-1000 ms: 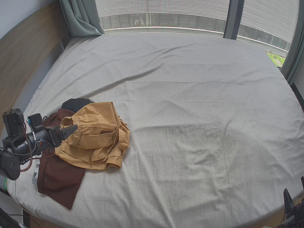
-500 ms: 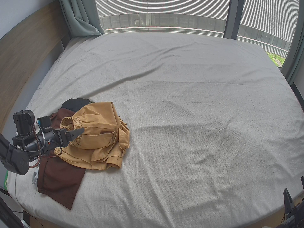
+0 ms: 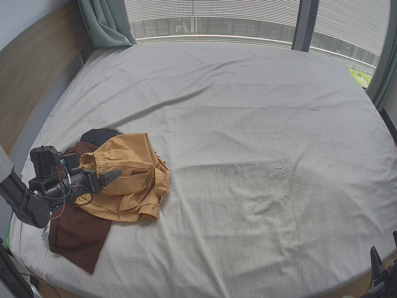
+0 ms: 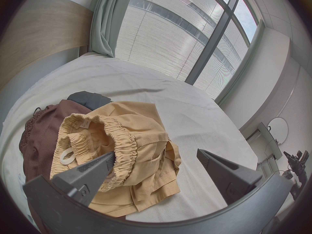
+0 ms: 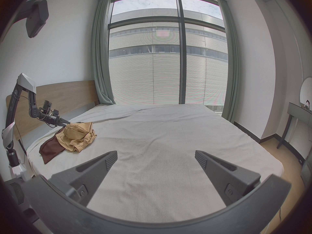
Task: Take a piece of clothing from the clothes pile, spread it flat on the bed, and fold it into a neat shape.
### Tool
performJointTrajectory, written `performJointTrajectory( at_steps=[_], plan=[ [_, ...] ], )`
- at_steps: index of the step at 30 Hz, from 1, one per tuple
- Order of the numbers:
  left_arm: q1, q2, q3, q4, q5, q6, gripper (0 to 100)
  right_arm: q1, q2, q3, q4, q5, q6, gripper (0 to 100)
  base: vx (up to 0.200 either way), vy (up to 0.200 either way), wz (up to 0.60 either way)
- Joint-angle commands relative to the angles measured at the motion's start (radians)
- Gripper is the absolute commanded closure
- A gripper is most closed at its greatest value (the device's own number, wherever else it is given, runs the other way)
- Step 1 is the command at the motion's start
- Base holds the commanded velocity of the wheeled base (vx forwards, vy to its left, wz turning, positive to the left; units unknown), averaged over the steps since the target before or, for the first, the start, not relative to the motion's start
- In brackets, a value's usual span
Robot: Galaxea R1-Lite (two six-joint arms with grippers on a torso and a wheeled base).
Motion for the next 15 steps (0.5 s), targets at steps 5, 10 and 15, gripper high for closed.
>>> performJointTrajectory(
  at_steps=[5, 10, 15],
  plan=[
    [-0.025, 0.049, -0.027, -0.005, 0.000, 0.007, 0, 0.000, -0.012, 0.016, 0.000, -0.001, 0.000, 0, 0.000, 0.000, 0.00],
    [-0.040, 0.082, -0.028, -0.043, 0.002, 0.004, 0, 0.000, -0.012, 0.016, 0.000, -0.001, 0.000, 0, 0.000, 0.000, 0.00],
    [-0.042, 0.132, -0.036, -0.115, 0.006, 0.001, 0, 0.000, -0.012, 0.016, 0.000, -0.001, 0.000, 0, 0.000, 0.000, 0.00]
  ],
)
